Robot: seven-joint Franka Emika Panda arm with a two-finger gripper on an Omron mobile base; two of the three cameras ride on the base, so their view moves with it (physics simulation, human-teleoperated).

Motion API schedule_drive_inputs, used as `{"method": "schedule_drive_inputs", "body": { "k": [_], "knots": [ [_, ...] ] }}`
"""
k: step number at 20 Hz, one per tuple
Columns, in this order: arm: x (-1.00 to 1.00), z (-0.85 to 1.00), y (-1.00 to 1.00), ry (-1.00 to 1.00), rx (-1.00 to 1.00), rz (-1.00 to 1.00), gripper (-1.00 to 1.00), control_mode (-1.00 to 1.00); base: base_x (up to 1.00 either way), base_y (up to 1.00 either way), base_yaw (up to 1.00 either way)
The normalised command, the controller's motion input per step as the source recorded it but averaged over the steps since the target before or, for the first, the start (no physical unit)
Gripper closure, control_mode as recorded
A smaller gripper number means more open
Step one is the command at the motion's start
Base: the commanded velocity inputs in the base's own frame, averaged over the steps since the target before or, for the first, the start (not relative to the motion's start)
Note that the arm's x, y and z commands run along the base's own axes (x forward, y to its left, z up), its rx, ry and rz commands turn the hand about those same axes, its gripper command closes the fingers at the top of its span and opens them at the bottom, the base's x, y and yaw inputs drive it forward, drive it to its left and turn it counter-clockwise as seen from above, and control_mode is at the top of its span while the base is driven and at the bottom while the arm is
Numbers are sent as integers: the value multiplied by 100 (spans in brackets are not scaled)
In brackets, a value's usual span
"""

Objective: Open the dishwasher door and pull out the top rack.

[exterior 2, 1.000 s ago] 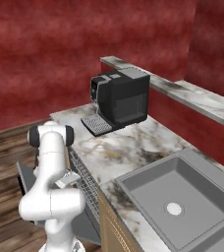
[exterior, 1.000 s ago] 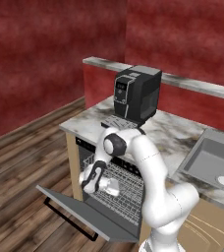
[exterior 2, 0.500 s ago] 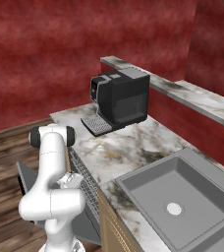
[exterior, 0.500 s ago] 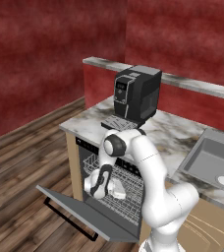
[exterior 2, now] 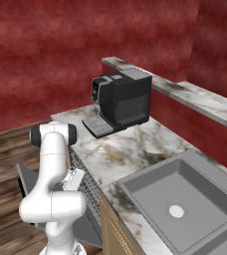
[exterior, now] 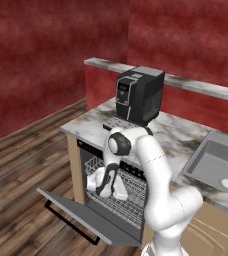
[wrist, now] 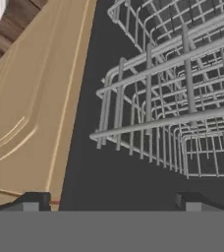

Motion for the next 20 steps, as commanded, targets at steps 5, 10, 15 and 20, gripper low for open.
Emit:
{"method": "schedule_drive_inputs", "body": {
  "k": [5, 10, 15, 20],
  "knots": [
    [41, -20, -9, -15, 9, 0, -100, -100, 0, 0, 0],
    [46, -65, -31, -10, 10, 0, -100, -100, 0, 0, 0],
    [58, -98, -40, -3, 12, 0, -100, -100, 0, 0, 0],
    [60, -100, -45, 0, 19, 0, -100, -100, 0, 0, 0]
  ]
}}
